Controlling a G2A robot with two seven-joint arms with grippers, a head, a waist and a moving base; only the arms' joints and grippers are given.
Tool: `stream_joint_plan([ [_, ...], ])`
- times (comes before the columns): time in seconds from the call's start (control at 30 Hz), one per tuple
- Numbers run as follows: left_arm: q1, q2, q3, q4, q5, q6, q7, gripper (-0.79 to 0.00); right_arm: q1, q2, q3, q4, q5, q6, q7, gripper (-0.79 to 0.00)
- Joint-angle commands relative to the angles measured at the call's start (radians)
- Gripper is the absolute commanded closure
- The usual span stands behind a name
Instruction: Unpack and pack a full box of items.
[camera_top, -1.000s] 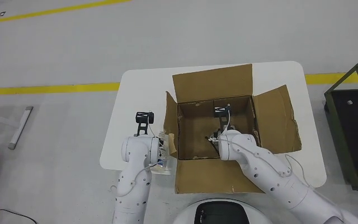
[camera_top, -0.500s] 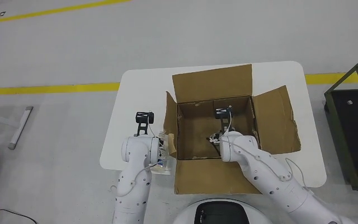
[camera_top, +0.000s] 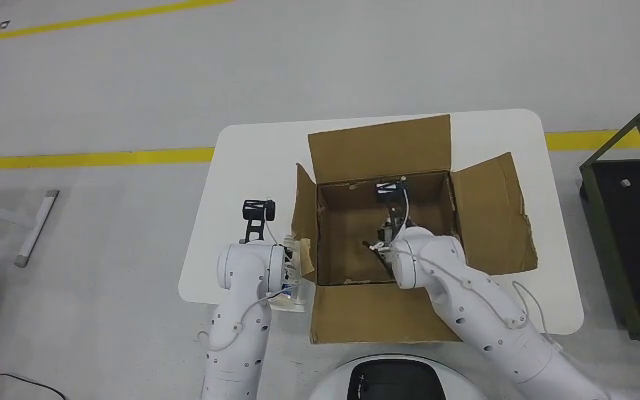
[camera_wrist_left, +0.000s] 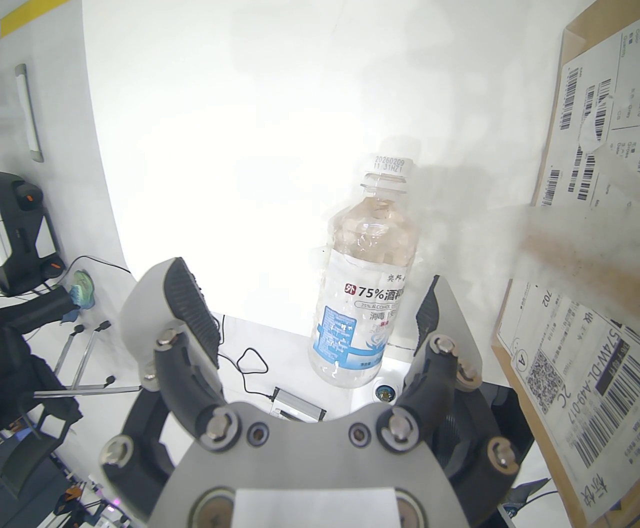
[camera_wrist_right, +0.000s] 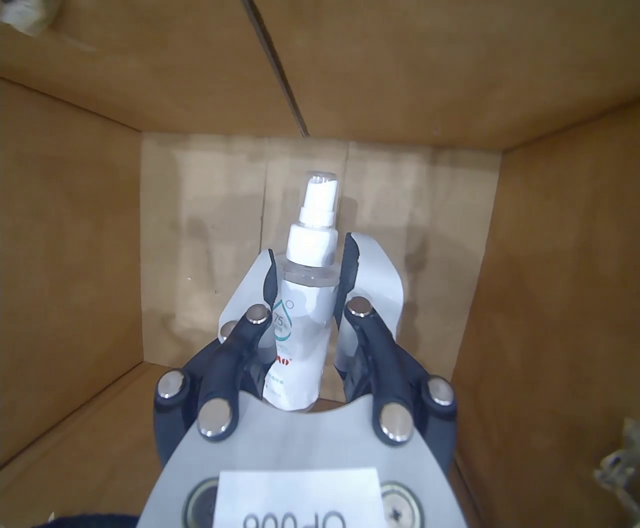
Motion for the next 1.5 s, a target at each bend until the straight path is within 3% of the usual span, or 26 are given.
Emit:
stream_joint_plan([
  [0.0, 0.0, 0.0, 0.0, 0.0, 0.0, 0.0, 0.0, -0.785, 0.008, -0.001, 0.002, -0.005, 0.002, -0.05, -0.015, 0.0],
  [0.27, 0.0, 0.0, 0.0, 0.0, 0.0, 0.0, 0.0, -0.785, 0.049, -0.004, 0.006, 0.065, 0.004, -0.263, -0.081, 0.0],
  [0.43, 0.0, 0.0, 0.0, 0.0, 0.0, 0.0, 0.0, -0.785, 0.103, -0.013, -0.012, 0.164, -0.017, -0.335, -0.095, -0.025],
  [0.57, 0.0, 0.0, 0.0, 0.0, 0.0, 0.0, 0.0, -0.785, 0.131, -0.023, -0.036, 0.23, -0.029, -0.368, -0.09, -0.182],
  [0.73, 0.0, 0.0, 0.0, 0.0, 0.0, 0.0, 0.0, -0.785, 0.135, -0.032, -0.05, 0.265, -0.036, -0.378, -0.098, -0.311],
  [1.03, 0.0, 0.0, 0.0, 0.0, 0.0, 0.0, 0.0, -0.785, 0.108, -0.039, -0.029, 0.222, -0.027, -0.354, -0.073, -0.428],
  [1.07, 0.0, 0.0, 0.0, 0.0, 0.0, 0.0, 0.0, -0.785, 0.105, -0.039, -0.025, 0.212, -0.03, -0.349, -0.062, -0.517],
  [1.17, 0.0, 0.0, 0.0, 0.0, 0.0, 0.0, 0.0, -0.785, 0.098, -0.038, -0.017, 0.182, -0.059, -0.341, -0.019, -0.548],
  [1.3, 0.0, 0.0, 0.0, 0.0, 0.0, 0.0, 0.0, -0.785, 0.097, -0.032, 0.003, 0.161, -0.109, -0.368, 0.023, -0.702],
  [1.47, 0.0, 0.0, 0.0, 0.0, 0.0, 0.0, 0.0, -0.785, 0.106, -0.026, 0.03, 0.177, -0.136, -0.447, 0.085, -0.68],
])
